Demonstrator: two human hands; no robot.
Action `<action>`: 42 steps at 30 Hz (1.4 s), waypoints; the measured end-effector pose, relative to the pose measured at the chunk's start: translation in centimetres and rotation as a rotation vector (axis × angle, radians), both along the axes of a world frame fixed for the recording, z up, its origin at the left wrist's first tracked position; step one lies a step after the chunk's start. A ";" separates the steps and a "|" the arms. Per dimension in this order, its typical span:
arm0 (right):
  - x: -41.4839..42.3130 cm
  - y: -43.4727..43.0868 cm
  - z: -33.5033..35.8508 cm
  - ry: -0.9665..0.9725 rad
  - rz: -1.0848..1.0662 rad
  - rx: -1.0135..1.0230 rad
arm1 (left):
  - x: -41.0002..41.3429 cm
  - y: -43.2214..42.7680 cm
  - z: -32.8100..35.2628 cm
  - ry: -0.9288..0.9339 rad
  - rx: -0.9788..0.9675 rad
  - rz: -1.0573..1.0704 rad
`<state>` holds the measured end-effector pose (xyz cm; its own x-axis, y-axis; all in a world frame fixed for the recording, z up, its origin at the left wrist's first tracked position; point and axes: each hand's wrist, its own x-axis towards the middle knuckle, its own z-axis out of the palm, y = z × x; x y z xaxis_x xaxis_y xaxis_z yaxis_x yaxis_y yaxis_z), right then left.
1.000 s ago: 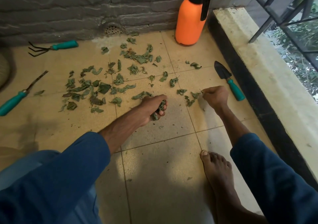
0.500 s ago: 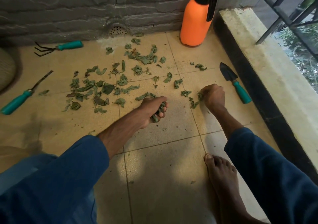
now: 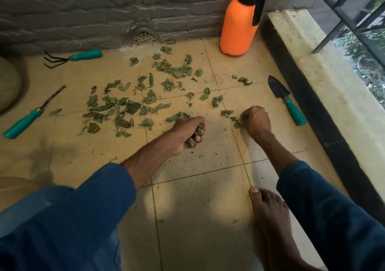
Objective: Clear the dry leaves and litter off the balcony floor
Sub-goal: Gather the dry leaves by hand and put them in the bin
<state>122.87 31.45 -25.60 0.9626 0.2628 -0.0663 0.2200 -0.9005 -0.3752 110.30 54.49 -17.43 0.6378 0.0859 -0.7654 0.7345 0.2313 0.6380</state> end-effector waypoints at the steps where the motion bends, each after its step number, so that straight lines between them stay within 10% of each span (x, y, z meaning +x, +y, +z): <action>1: 0.3 0.0 0.2 0.028 -0.016 0.014 | -0.1 0.1 0.0 -0.002 -0.003 -0.003; 10: 0.0 -1.5 2.2 0.131 -0.083 0.312 | -0.4 0.5 0.2 -0.015 0.000 -0.008; 42: -3.6 0.5 -1.5 -0.006 0.110 -0.039 | -1.2 1.3 1.5 -0.020 -0.015 0.008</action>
